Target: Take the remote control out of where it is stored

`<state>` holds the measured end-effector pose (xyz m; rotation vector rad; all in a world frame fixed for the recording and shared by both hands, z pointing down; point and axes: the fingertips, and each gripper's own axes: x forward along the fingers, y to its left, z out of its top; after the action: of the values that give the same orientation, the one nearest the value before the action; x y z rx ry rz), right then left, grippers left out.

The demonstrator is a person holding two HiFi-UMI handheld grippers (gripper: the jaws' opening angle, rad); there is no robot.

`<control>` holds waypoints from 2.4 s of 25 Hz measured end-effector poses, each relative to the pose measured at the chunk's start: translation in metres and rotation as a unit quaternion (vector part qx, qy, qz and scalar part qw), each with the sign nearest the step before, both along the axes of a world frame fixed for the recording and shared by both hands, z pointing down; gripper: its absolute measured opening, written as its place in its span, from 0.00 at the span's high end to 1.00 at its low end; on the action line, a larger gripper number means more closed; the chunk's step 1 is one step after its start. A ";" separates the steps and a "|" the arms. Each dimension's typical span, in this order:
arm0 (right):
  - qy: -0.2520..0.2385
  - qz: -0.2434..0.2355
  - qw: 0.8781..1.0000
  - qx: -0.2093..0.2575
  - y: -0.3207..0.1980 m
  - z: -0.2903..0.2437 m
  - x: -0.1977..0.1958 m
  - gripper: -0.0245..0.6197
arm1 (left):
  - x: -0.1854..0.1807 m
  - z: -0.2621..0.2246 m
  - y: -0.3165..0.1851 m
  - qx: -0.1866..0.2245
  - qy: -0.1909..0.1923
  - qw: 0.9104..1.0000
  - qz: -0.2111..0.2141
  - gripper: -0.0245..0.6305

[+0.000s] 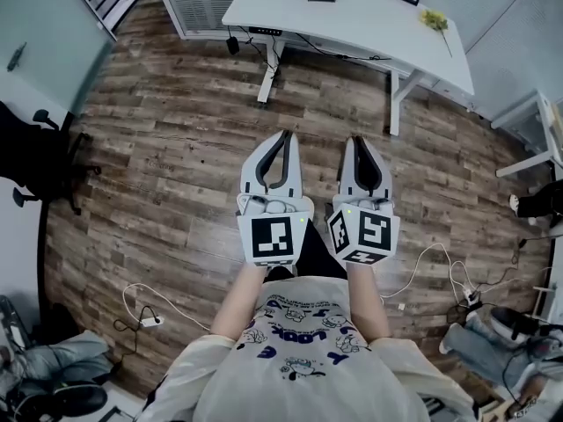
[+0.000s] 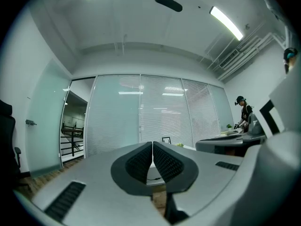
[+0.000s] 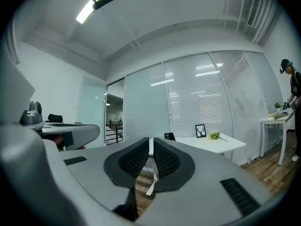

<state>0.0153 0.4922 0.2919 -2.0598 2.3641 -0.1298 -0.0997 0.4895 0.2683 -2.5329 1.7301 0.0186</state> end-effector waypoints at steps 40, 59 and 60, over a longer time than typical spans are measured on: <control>-0.006 -0.021 1.000 -0.010 -0.407 0.011 0.089 0.89 | 0.075 0.016 -0.412 -0.024 0.000 0.999 -0.031 0.93; -0.006 0.019 1.000 -0.012 -0.625 0.006 0.092 0.89 | 0.076 0.009 -0.643 -0.025 0.005 1.000 0.005 0.93; -0.005 0.020 1.000 -0.012 -0.634 0.007 0.092 0.89 | 0.077 0.010 -0.652 -0.025 0.007 1.000 0.008 0.93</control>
<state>0.1074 -0.1418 0.2986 -2.1112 2.3265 -0.1690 -0.0223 -0.1624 0.2785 -2.5889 1.7368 -0.0060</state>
